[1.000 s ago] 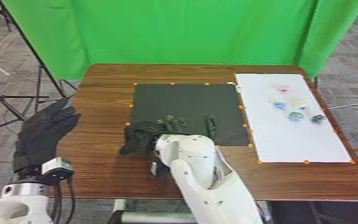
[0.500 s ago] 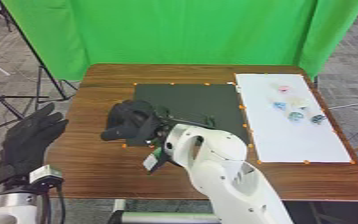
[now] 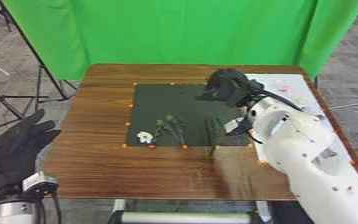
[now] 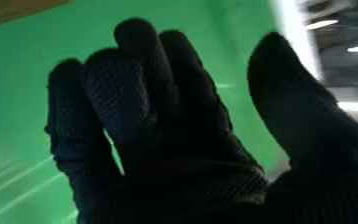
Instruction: Arrange flowers
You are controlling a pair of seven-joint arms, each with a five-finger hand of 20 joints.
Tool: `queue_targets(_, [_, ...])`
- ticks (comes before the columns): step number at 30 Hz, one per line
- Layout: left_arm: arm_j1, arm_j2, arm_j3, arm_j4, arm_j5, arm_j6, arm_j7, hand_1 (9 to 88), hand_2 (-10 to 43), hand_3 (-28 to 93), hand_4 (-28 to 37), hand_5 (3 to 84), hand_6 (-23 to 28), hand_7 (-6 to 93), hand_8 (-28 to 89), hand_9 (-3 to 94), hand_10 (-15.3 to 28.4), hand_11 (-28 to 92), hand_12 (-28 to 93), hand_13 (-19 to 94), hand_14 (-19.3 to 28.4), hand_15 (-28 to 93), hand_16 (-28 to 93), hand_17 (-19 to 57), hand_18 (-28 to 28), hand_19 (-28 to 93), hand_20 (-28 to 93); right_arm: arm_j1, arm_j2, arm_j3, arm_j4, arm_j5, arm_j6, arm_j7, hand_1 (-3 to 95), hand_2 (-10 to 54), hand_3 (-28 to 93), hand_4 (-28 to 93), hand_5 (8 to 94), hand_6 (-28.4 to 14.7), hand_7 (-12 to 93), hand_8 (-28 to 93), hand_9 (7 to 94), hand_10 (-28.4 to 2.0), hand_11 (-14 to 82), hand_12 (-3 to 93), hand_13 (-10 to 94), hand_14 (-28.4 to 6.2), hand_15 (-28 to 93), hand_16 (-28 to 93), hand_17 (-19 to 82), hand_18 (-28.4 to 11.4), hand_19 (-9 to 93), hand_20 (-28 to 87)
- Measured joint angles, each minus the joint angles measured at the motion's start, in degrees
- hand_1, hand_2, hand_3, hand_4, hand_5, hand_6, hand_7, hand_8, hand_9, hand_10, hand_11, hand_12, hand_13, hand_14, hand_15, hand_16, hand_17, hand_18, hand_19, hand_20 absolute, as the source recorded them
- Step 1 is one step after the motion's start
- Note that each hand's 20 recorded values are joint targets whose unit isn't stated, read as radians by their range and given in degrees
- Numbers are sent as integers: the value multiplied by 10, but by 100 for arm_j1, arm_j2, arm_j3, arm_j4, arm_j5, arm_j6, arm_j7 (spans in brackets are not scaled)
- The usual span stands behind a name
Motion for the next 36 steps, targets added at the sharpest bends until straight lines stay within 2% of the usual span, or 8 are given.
queue_targets(3, [24, 66, 45, 0, -64, 95, 86, 231, 72, 809, -225, 452, 121, 116, -88, 404, 230, 389, 98, 295, 284, 716, -175, -75, 245, 670, 3, -131, 663, 109, 155, 417, 502, 425, 276, 42, 835, -223, 569, -101, 208, -101, 603, -187, 373, 199, 628, -121, 759, 191, 357, -220, 932, 94])
queue_targets(6, [46, 93, 68, -2, -105, 174, 158, 233, 71, 811, -225, 450, 121, 116, -89, 399, 226, 382, 95, 276, 283, 695, -178, -81, 239, 653, 0, -236, 1151, 187, 383, 628, 913, 721, 278, 37, 841, -227, 554, -105, 206, -103, 581, -189, 321, 175, 622, -122, 759, 192, 358, -218, 932, 92])
queue_targets(14, [66, 119, 155, -15, -147, 235, 211, 234, 70, 814, -223, 445, 120, 116, -89, 394, 223, 373, 92, 268, 283, 678, -168, -85, 237, 639, 7, -175, 2003, 193, 1189, 740, 1111, 1386, 293, 24, 851, -232, 543, -103, 209, -108, 564, -188, 268, 166, 615, -120, 760, 189, 358, -214, 932, 84])
queue_targets(20, [41, 134, 207, -15, -149, 235, 207, 235, 70, 813, -224, 445, 121, 115, -89, 393, 222, 371, 92, 268, 284, 676, -165, -86, 237, 636, 13, -62, 2293, 165, 1571, 743, 1240, 1551, 297, 17, 856, -237, 540, -100, 213, -111, 550, -183, 251, 165, 613, -118, 761, 187, 360, -211, 932, 77])
queue_targets(36, [-150, 162, 332, -8, -181, 234, 155, 236, 70, 812, -223, 444, 121, 117, -89, 392, 221, 371, 92, 269, 284, 675, -163, -86, 238, 632, 26, -211, 2330, 160, 1855, 735, 1305, 1777, 305, 5, 859, -245, 535, -89, 216, -120, 538, -181, 216, 162, 608, -119, 756, 182, 357, -210, 932, 66])
